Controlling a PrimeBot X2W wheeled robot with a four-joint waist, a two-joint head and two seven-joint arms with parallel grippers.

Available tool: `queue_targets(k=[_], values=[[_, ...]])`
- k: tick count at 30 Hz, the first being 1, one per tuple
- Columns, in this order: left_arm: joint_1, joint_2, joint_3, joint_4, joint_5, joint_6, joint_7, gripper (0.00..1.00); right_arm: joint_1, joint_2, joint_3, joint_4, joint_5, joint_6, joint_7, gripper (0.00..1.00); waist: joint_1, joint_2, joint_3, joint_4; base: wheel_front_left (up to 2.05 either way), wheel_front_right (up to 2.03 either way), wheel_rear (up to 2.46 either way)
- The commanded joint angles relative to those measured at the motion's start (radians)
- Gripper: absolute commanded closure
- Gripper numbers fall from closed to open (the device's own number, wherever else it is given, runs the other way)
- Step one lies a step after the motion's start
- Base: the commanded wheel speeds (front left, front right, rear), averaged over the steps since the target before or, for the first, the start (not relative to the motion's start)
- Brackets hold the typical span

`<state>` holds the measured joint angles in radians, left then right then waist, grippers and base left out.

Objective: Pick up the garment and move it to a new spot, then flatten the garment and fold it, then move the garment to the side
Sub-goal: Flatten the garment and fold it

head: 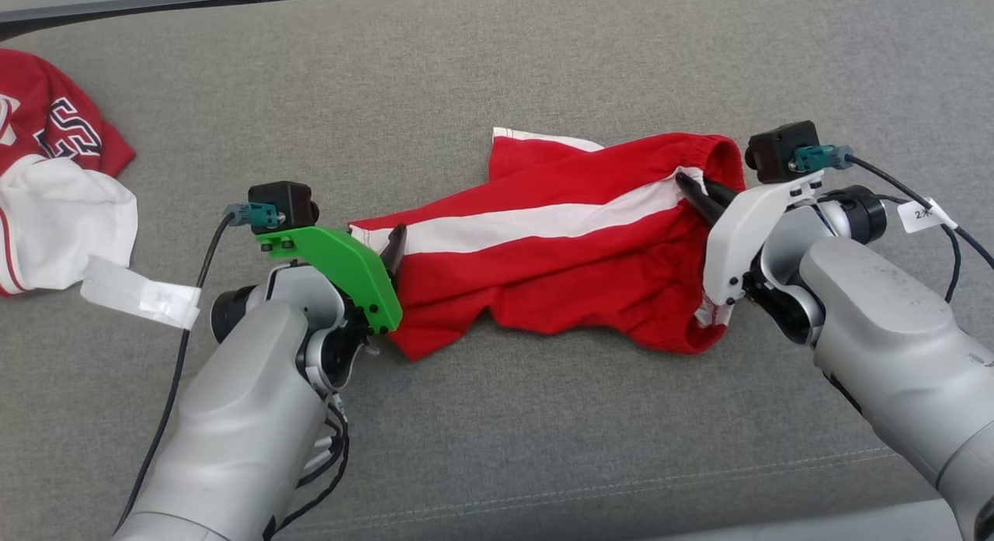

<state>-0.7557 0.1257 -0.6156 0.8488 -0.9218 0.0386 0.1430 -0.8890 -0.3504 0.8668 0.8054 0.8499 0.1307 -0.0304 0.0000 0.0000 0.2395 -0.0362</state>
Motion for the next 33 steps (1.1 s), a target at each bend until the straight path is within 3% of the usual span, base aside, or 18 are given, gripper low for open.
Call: queue_targets(k=[1, 5, 10, 11, 12, 15, 16, 17, 26, 30, 33], values=[[-0.018, -0.006, -0.003, 0.007, 0.005, -0.007, -0.002, 0.0, -0.007, 0.001, 0.008, 0.007, 0.008, 0.0, -0.009, 1.0, 0.0, 0.0, 0.001, 0.0, 0.0, 0.0, 0.0], [-0.033, -0.007, -0.006, 0.036, 0.002, 0.002, 0.015, 0.0, -0.019, 0.004, 0.025, 0.012, 0.024, 0.0, -0.019, 1.0, 0.0, 0.0, 0.005, -0.004, 0.0, 0.0, 0.0], [-0.052, -0.011, -0.007, 0.066, 0.004, 0.008, 0.01, 0.22, -0.031, 0.009, 0.046, 0.019, 0.042, 0.0, -0.029, 1.0, 0.0, 0.0, 0.012, -0.012, 0.0, 0.0, 0.0], [-0.054, -0.013, -0.007, 0.07, 0.003, 0.005, 0.007, 0.31, -0.035, 0.008, 0.05, 0.02, 0.044, 0.0, -0.032, 1.0, 0.0, 0.0, 0.013, -0.013, 0.0, 0.0, 0.0], [-0.056, -0.016, -0.009, 0.073, 0.003, 0.001, 0.006, 0.47, -0.038, 0.008, 0.054, 0.021, 0.047, 0.0, -0.034, 1.0, 0.0, 0.0, 0.014, -0.014, 0.0, 0.0, 0.0], [-0.065, -0.02, -0.011, 0.082, -0.001, -0.004, 0.003, 0.68, -0.043, 0.006, 0.067, 0.025, 0.055, 0.0, -0.043, 1.0, 0.0, 0.0, 0.015, -0.016, 0.0, 0.0, 0.0], [-0.068, -0.021, -0.011, 0.085, -0.001, -0.006, 0.001, 0.8, -0.043, 0.007, 0.071, 0.027, 0.058, 0.0, -0.044, 1.0, 0.0, 0.0, 0.015, -0.017, 0.0, 0.0, 0.0], [-0.069, -0.022, -0.012, 0.088, -0.001, -0.007, 0.0, 1.0, -0.043, 0.007, 0.074, 0.028, 0.062, 0.0, -0.046, 1.0, 0.0, 0.0, 0.015, -0.018, 0.0, 0.0, 0.0], [-0.067, -0.013, 0.01, 0.07, -0.03, -0.046, -0.024, 1.0, -0.043, -0.015, 0.094, 0.03, 0.107, 0.0, -0.067, 1.0, 0.0, 0.0, -0.005, -0.005, 0.0, 0.0, 0.0], [-0.055, 0.006, 0.057, 0.026, -0.076, -0.067, -0.039, 1.0, -0.017, -0.037, 0.071, -0.022, 0.199, 0.0, -0.03, 1.0, 0.0, 0.0, -0.029, 0.002, 0.0, 0.0, 0.0], [-0.045, 0.03, 0.108, -0.046, -0.13, -0.079, -0.026, 1.0, -0.015, -0.091, 0.062, -0.106, 0.285, 0.0, 0.03, 1.0, 0.0, 0.0, -0.063, 0.005, 0.0, 0.0, 0.0]])
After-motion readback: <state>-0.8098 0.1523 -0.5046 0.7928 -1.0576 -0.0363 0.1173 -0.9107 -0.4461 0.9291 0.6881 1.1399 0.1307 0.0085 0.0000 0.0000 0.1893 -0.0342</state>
